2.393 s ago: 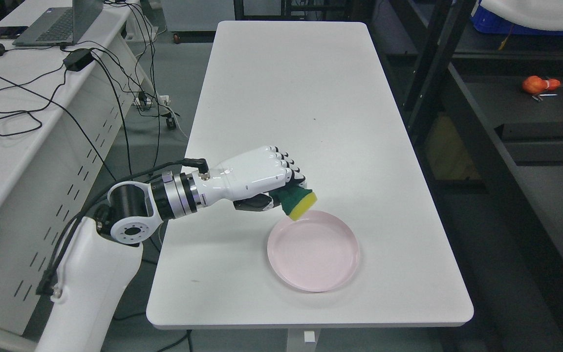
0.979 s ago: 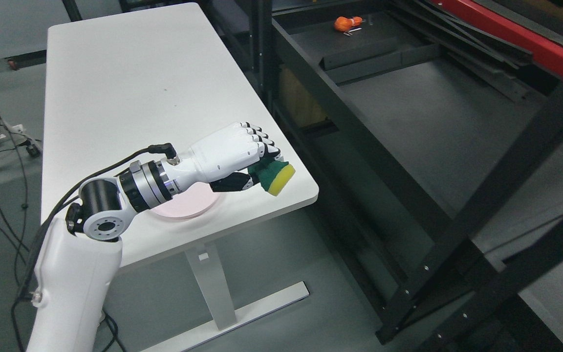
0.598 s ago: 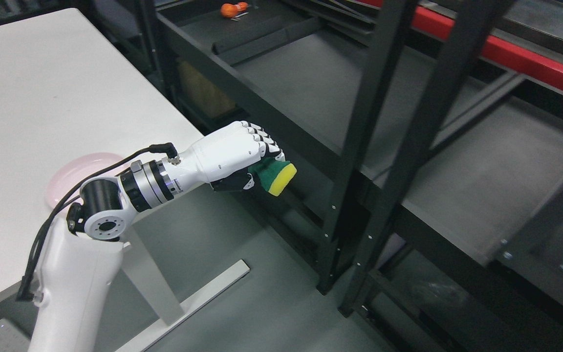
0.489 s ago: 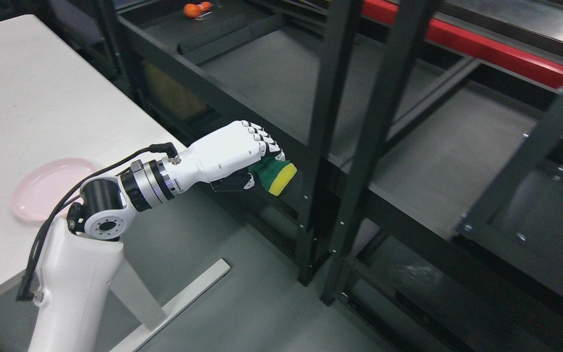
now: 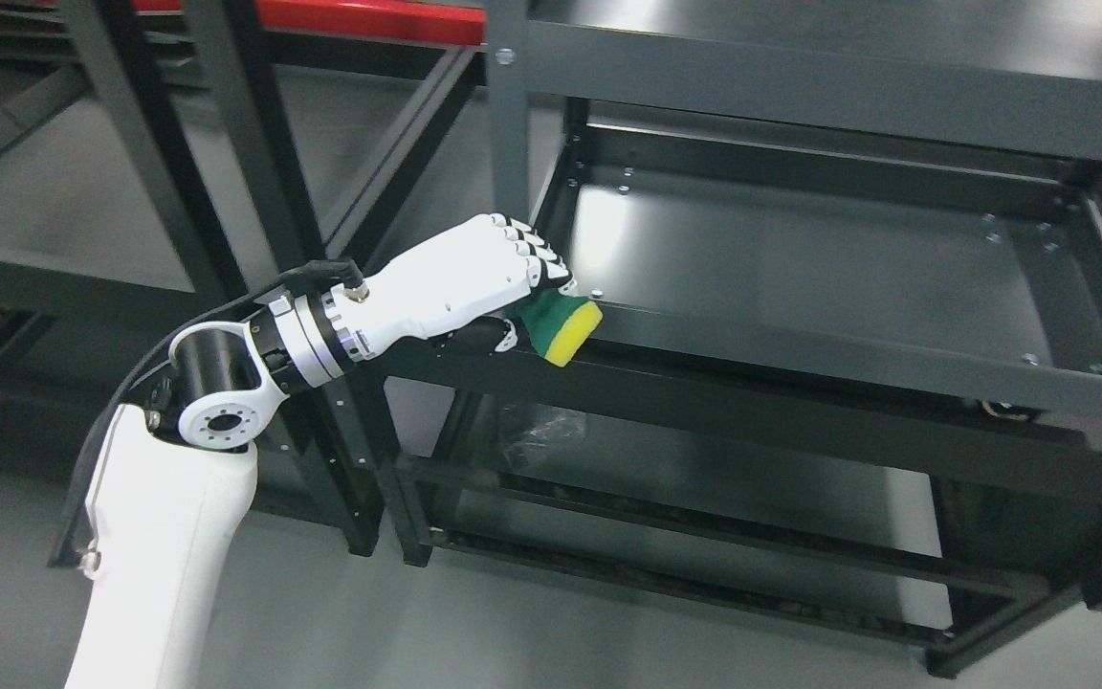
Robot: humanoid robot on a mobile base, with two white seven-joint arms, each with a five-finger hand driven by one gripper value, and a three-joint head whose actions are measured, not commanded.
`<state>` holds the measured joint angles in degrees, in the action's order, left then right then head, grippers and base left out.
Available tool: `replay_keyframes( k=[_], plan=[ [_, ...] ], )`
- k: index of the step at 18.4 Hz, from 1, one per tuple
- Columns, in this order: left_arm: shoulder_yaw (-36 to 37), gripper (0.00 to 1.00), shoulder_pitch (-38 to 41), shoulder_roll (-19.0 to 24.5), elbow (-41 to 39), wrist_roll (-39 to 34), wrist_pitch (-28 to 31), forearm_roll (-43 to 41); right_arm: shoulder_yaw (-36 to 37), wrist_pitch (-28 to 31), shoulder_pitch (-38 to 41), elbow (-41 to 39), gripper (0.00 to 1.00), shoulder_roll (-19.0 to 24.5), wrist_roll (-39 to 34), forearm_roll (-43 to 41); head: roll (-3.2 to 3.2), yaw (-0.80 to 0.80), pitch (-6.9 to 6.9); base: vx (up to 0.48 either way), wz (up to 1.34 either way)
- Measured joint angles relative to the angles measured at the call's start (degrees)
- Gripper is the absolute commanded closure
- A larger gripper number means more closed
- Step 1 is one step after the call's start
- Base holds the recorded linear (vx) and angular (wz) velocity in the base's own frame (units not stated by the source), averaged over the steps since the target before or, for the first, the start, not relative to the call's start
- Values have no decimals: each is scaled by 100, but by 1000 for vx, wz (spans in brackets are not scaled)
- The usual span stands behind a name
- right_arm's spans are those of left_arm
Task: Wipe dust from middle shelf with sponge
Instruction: 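Turn toward the dark shelf, carrying the sponge in the left hand, then wipe the sponge along the shelf surface, sweeping toward the left arm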
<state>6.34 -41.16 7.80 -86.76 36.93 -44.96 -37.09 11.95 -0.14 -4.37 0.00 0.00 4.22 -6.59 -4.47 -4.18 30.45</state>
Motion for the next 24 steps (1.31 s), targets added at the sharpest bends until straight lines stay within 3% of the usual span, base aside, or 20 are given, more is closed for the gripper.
replay_keyframes(
  k=[10,19,24],
  plan=[
    [536,99,-1448,-453,33,-18,172,137,0,0,-8,-1,0,0,-17,0,0,0,-1,0,-302],
    [1639,99,-3378,-642,149,-386,983,642,0,0,-2,0,0,0,-25,0,0,0,-1,19,-45],
    [2395,98,-4398,-695,254,-638,1026,231,0,0,-2,0,0,0,-11,0,0,0,-1,0,0]
  ],
)
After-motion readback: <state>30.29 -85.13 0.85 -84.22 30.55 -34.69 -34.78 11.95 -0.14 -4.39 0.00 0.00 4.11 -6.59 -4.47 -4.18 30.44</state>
